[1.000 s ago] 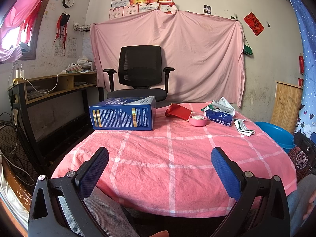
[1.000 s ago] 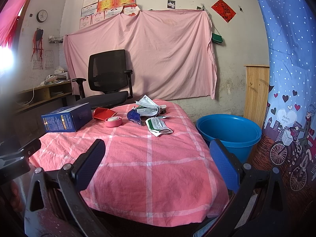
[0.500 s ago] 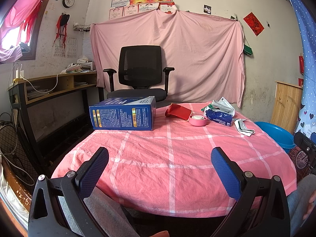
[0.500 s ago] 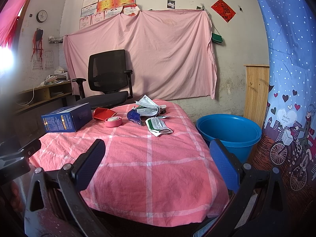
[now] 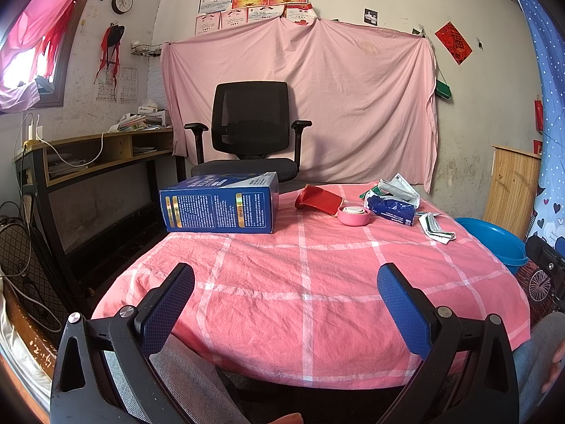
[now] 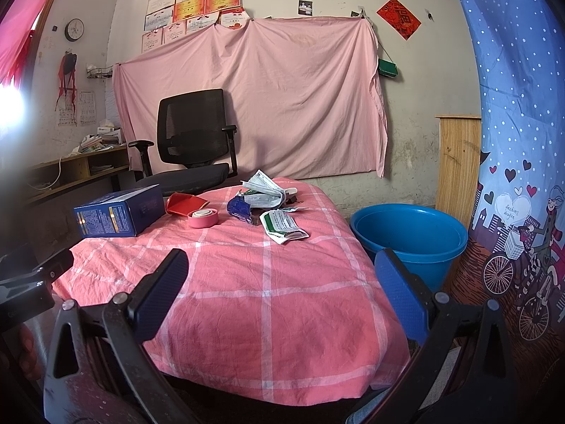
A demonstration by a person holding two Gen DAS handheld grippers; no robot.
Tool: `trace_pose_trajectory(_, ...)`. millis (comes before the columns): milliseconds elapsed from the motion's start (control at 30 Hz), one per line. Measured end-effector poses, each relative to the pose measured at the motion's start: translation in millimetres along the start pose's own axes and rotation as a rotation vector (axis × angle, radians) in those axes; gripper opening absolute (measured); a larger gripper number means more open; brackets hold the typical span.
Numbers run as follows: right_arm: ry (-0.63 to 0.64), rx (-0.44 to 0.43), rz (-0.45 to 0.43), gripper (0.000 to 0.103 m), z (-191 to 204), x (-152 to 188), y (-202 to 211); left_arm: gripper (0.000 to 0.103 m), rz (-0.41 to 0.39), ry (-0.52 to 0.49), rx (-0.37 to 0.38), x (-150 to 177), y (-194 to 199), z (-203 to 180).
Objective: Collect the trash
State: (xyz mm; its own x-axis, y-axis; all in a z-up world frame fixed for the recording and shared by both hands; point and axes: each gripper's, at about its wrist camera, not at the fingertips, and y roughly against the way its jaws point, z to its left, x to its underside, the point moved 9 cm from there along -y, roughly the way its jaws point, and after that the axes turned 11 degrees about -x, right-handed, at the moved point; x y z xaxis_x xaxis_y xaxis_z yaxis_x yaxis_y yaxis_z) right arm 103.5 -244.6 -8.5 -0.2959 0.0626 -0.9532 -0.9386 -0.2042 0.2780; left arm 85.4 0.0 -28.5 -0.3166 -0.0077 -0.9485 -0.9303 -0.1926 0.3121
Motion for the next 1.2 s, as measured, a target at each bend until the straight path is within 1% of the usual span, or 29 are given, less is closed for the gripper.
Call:
trace_pose_trajectory(800,-0.003,-0.002,-0.003,0.103,-2,1,1,0.101,0.000,-0.001,0.000,0,0,0)
trace_pose_trajectory(967,-0.009,-0.008,-0.006,0.103,1,-1,0,0.101,0.011,-0.004,0.000,0,-1,0)
trace_pose_trajectory(1133,-0.020,-0.006,-0.019,0.103,-2,-11,-2,0.101,0.006,0.030,0.016,-13,-9,1)
trace_pose_trajectory(1200,-0.026,-0.008,-0.027,0.103,-4,-17,-4,0.101,-0.007,0.033,0.021,-20,-12,-6)
